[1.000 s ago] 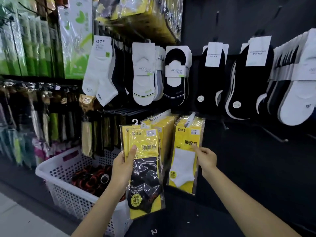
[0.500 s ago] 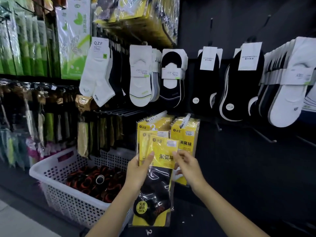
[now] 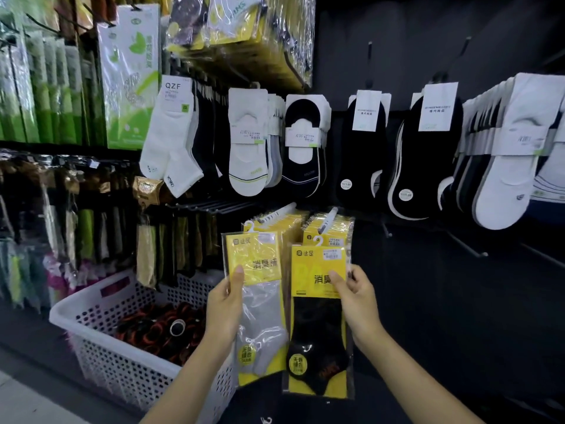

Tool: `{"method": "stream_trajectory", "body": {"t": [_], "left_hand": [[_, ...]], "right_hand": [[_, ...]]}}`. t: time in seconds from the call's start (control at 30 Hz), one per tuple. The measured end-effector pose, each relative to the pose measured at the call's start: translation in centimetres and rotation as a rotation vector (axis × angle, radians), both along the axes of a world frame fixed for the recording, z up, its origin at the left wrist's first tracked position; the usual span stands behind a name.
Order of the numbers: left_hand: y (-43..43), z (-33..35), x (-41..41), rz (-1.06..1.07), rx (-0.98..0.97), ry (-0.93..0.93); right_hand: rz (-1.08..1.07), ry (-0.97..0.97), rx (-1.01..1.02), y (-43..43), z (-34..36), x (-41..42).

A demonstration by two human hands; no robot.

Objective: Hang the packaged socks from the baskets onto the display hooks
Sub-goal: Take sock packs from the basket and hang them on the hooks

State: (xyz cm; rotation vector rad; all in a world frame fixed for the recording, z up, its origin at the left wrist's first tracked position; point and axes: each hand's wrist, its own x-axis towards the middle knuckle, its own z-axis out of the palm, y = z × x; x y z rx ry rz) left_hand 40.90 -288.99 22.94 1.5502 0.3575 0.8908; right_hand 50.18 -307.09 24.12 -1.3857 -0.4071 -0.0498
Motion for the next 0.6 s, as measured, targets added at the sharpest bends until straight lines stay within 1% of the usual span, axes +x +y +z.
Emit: {"method": "stream_trajectory", "body": {"t": [0.13, 0.33, 0.5, 0.6], "left_hand": [[1.5, 0.2, -0.4, 0.048, 0.077, -0.03], [2.2, 0.6, -0.3, 0.065, 0.128, -0.038], [2.4, 0.5, 0.3, 0.057, 0.125, -0.043], [2.3, 0.5, 0.7, 0.047, 0.13, -0.049]], "right_hand": [[-0.122, 0.01, -0.008, -0.4, 0.6, 1.9], [-0.145, -0.035, -0.123, 1.1, 1.0, 4.0], [-0.171, 0.011, -0.135, 2.1, 0.6, 5.5], [-0.201, 0.072, -0.097, 2.4, 0.3, 6.5]]}}
